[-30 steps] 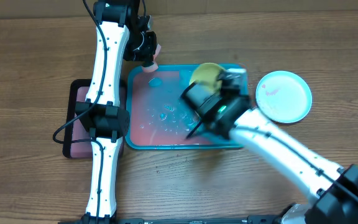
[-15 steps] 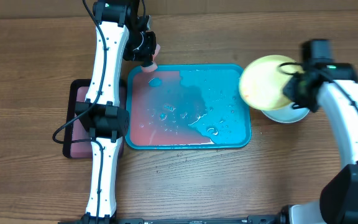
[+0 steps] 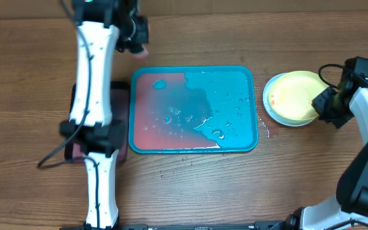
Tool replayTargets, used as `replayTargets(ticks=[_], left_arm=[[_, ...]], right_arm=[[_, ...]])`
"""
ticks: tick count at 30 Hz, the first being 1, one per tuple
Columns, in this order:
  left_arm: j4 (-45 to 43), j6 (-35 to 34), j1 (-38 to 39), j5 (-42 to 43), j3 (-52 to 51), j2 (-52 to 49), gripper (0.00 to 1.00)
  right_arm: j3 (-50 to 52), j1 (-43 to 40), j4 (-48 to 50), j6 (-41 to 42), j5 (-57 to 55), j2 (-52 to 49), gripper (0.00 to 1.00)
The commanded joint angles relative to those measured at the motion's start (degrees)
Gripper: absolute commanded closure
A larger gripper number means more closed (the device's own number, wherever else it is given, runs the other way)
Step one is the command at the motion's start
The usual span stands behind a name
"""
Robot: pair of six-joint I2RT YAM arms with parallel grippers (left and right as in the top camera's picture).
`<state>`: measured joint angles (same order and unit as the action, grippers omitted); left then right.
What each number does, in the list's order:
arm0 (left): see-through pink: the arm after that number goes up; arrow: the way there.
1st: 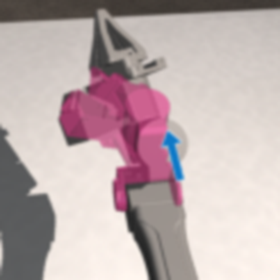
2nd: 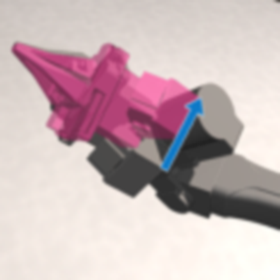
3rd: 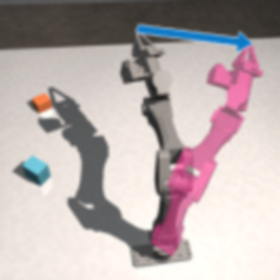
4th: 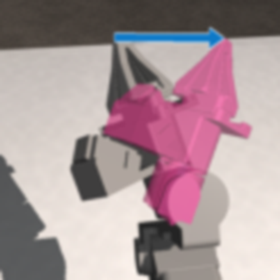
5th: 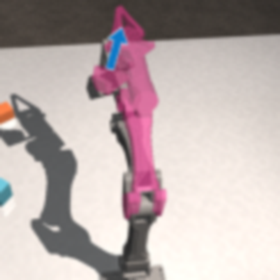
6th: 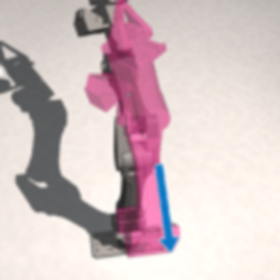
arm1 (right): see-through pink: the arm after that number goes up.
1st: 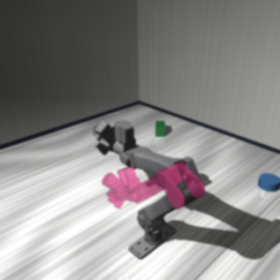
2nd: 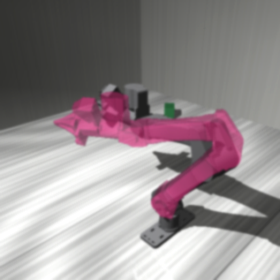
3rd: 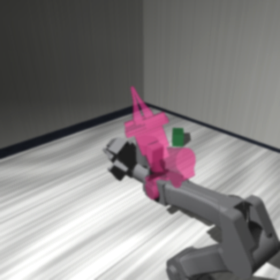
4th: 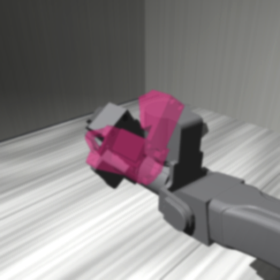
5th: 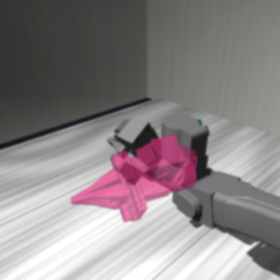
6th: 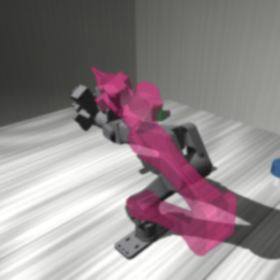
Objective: Clean dirty plates on tray and stack at the side
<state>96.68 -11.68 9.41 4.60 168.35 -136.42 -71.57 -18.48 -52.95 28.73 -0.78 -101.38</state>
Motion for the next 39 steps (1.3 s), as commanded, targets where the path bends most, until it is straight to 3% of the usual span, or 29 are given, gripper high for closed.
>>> replayTargets(ticks=[1,2,3,12,14,15,24,30,39], left_arm=[[0.15,-0.79,0.39,-1.84,0.33,7.19,0.96],[0.15,-0.83,0.39,-1.79,-0.20,8.35,0.96],[0.15,-0.83,0.39,-1.81,-0.94,9.46,0.96],[0.15,-5.46,0.31,-9.73,-22.73,22.53,0.96],[0.15,-8.33,0.11,-14.16,-29.24,25.46,0.96],[0.15,-10.19,-0.24,-16.61,-32.33,26.71,0.96],[-4.07,-10.93,-8.39,-18.95,-53.40,28.87,0.96],[-17.40,-3.48,-12.76,-15.63,-69.37,28.87,0.96],[-42.23,8.41,-13.16,-15.65,-90.60,28.85,0.96]], right_arm=[[0.15,1.20,0.09,-1.79,4.61,-1.75,0.54],[0.15,1.53,-0.35,-1.79,5.01,-1.84,0.41],[0.11,1.75,-0.63,-1.79,5.35,-1.81,0.36],[-7.28,3.30,-9.29,-3.61,8.44,1.29,0.30],[-9.01,5.16,-10.93,-5.01,8.87,2.89,0.17],[-9.64,6.16,-11.47,-6.25,9.57,3.52,0.00],[-10.99,17.57,-12.33,-9.33,11.80,5.18,0.00],[-10.99,23.21,-11.52,-9.51,10.23,5.18,0.00],[-10.99,24.04,-11.63,-9.51,9.86,5.16,0.00]])
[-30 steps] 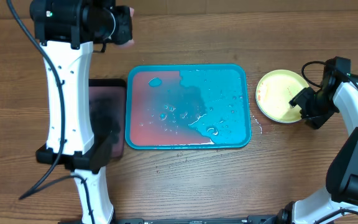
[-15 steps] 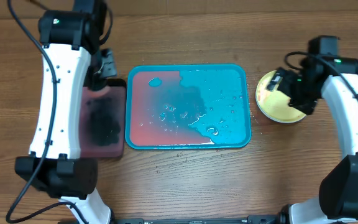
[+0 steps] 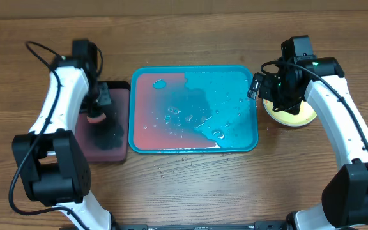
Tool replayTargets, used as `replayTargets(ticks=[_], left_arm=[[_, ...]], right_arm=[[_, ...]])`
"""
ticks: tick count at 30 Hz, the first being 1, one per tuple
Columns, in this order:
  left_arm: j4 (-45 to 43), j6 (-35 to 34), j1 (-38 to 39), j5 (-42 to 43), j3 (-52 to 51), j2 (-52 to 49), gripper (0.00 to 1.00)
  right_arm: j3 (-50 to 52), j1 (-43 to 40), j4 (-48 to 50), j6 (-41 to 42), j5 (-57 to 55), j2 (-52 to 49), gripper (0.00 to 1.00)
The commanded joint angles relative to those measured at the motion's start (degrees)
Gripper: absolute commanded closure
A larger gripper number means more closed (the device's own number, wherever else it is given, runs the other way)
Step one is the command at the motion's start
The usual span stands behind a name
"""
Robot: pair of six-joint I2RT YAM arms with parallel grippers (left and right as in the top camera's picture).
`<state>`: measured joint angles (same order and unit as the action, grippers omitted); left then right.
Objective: Clean dirty plates on tray and stack at the side
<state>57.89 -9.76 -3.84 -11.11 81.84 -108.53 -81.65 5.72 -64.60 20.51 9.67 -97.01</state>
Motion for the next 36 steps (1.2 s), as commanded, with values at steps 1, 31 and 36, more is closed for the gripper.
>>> replayTargets(ticks=[1,31,36], left_arm=[[-5.70,8.17,0.04,-0.02,-5.46,0.96,0.96],[-3.91,1.99,0.00,1.99,0.09,33.27,0.00],[-3.89,1.99,0.00,1.99,0.07,33.81,0.00]], right_arm=[[-0.92,-0.15,-0.13,-1.29,-0.59,0.79,0.00],[-29.75,-0.15,-17.09,-7.21,-3.50,16.44,0.00],[-33.11,-0.15,-16.85,-7.06,-1.46,25.24,0.00]])
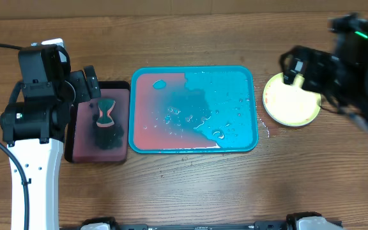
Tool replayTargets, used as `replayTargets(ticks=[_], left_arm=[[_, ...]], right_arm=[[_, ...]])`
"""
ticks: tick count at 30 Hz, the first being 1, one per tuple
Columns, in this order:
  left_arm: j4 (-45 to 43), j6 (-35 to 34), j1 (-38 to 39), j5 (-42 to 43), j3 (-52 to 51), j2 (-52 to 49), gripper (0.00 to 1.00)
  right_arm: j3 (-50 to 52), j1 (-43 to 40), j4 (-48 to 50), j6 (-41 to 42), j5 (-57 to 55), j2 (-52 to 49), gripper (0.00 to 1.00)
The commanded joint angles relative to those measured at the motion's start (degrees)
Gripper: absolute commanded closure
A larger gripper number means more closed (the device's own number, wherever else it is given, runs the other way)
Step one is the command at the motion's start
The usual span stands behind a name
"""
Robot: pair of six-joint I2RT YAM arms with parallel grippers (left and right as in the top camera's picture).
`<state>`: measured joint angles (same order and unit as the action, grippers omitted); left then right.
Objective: Clean dirty plates on tray and stack at the side
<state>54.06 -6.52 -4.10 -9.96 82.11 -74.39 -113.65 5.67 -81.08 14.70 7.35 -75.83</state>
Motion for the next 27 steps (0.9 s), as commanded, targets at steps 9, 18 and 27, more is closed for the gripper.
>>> replayTargets(ticks=[9,18,27], left_arm=[[-0.07,-1.25,0.26,0.83,-0.20,-0.55,0.00],[-0.07,-1.25,0.26,0.83,-0.20,-0.55,0.00],[-0.07,-1.25,0.26,0.83,-0.20,-0.55,0.00]], right_arm=[[-1.11,-0.11,-0.68,-1.25,0.85,12.09,0.00],[4.17,-0.61,0.15,-2.49,-6.23,14.84,0.00],[39.71,-0.61,32.87,-9.31,-4.68,31.85,0.00]])
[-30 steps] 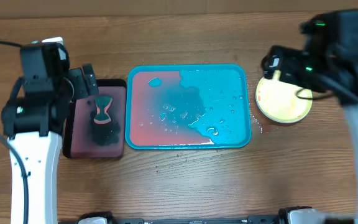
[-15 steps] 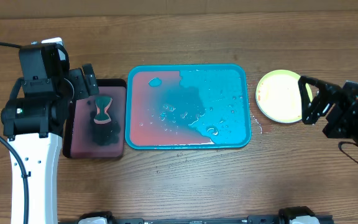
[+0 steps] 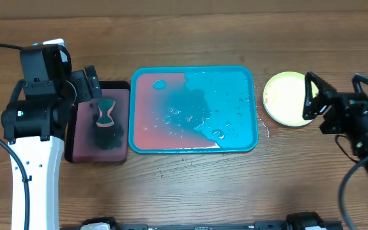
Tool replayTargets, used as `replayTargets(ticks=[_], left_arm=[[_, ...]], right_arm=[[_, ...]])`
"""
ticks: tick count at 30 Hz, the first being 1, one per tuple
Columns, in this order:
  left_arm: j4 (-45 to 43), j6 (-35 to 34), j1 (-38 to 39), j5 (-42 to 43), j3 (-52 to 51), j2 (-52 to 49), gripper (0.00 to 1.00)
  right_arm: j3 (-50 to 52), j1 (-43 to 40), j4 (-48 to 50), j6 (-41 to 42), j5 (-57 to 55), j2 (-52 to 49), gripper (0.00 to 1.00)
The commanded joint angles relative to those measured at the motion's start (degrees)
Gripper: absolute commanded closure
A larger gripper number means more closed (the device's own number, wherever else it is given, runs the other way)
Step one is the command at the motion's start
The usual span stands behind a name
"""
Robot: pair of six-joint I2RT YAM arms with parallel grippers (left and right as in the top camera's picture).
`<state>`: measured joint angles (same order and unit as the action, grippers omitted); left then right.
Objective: Clean dirty plates on tray and stack at the side
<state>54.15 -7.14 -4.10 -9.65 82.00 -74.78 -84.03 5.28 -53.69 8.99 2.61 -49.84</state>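
Note:
A teal tray (image 3: 149, 121) lies mid-table, wet, with a pinkish film on its left half and water drops on its right; no plate is on it. A yellow plate (image 3: 286, 97) sits on the table right of the tray. The scrub brush (image 3: 105, 115) lies on a dark maroon tray (image 3: 82, 145) to the left. My left gripper (image 3: 85, 84) hangs open at that tray's far left corner, apart from the brush. My right gripper (image 3: 319, 101) stands open at the plate's right rim, holding nothing.
A small puddle (image 3: 265, 132) lies on the wood between the teal tray and the plate. Both arms' bodies stand at the table's left and right sides. Bare wood runs along the front and back edges.
My right arm has moved from behind the plate to its right side, with the open fingers now at the rim. The left arm and the brush have not moved.
At first my left gripper held the brush beyond the teal tray's far left corner, and my right gripper was at the plate's right rim. Then the left gripper was over the maroon tray with the brush. Later the brush lay there, released, and both arms had drawn back.

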Motion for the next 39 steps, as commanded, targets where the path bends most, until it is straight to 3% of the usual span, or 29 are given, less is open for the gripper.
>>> replayTargets(ticks=[1,11,17,26,31,39], left_arm=[[-0.15,-0.63,0.26,0.52,-0.09,-0.15,0.00],[-0.15,-0.63,0.28,0.52,-0.09,-0.15,0.00],[-0.15,-0.63,0.26,0.52,-0.09,-0.15,0.00],[-0.15,-0.63,0.26,0.52,-0.09,-0.15,0.00],[-0.15,-0.63,0.26,0.52,-0.09,-0.15,0.00],[-0.15,-0.63,0.26,0.52,-0.09,-0.15,0.00]], right_arm=[[14.45,-0.22,8.92,-4.02,0.04,8.24,0.00],[58.38,-0.20,40.33,-4.76,2.01,34.45,0.00],[76.08,-0.09,53.79,-4.72,3.65,45.62,0.00],[83.67,-0.09,55.17,-4.52,4.76,49.68,0.00],[83.60,-0.09,49.46,-4.26,5.53,49.68,0.00],[83.58,-0.09,49.72,-4.33,5.57,49.68,0.00]])
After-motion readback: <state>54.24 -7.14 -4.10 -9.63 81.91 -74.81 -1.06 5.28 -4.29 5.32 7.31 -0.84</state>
